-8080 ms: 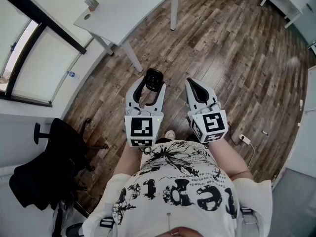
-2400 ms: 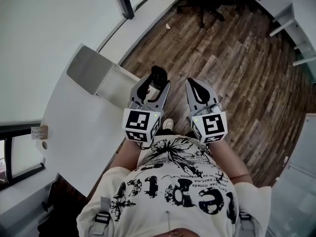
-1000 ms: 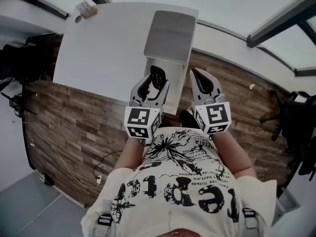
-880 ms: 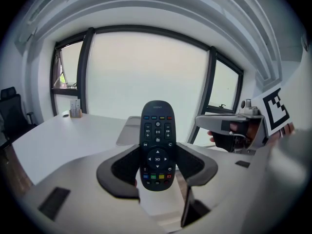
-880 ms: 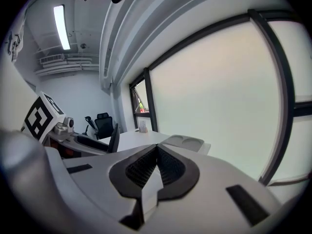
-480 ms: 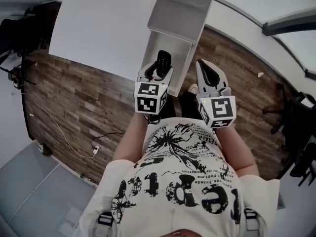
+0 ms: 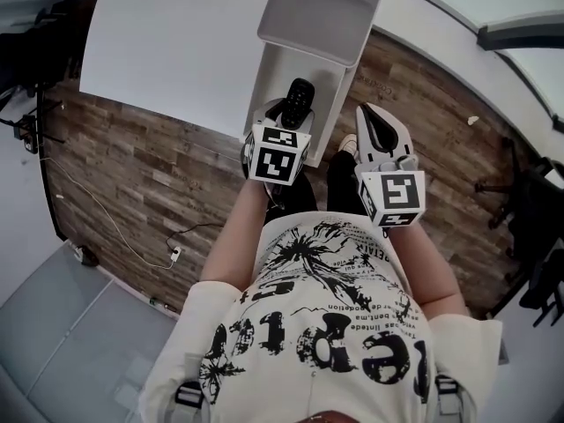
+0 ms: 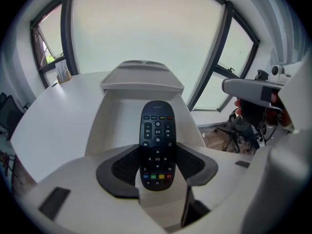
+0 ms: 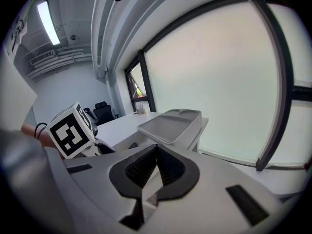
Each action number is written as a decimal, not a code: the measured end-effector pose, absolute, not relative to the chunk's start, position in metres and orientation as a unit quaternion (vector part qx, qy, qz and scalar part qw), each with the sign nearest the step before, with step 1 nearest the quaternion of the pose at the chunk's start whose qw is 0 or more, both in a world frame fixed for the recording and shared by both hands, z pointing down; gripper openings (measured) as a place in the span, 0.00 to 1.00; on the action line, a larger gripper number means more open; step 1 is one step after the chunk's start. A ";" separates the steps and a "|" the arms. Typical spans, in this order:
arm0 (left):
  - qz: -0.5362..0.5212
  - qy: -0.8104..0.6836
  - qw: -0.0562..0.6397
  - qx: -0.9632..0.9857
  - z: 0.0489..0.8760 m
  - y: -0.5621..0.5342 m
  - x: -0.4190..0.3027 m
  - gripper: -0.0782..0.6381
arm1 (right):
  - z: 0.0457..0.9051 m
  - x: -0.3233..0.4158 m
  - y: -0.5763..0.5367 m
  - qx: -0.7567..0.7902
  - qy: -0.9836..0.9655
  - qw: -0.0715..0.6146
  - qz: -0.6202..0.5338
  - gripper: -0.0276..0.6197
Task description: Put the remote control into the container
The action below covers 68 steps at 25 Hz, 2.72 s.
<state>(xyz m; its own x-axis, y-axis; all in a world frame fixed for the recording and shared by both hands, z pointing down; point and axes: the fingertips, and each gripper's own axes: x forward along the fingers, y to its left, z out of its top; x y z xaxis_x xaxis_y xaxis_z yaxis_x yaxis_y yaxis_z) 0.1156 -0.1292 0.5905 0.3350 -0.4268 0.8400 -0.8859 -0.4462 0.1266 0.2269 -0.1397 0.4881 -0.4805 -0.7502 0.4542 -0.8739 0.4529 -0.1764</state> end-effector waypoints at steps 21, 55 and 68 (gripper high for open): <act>0.448 -0.424 0.289 0.732 0.613 -0.145 0.115 0.44 | 0.489 0.272 -0.152 0.527 -0.810 0.149 0.209 0.05; 0.333 -0.390 0.191 0.837 0.496 -0.170 0.098 0.12 | 0.429 0.216 -0.122 0.608 -0.770 0.127 0.148 0.05; 0.121 -0.437 -0.020 0.891 0.368 -0.182 0.101 0.12 | 0.412 0.197 -0.130 0.602 -0.780 0.116 0.127 0.05</act>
<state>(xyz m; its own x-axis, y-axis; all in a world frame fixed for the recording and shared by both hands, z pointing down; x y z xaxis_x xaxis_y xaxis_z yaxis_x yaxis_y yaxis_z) 0.1007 -0.1816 0.3676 0.5886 -0.7841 0.1971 -0.7742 -0.6168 -0.1418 0.1972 -0.1304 0.4121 -0.2482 -0.9096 0.3331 -0.9683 0.2428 -0.0585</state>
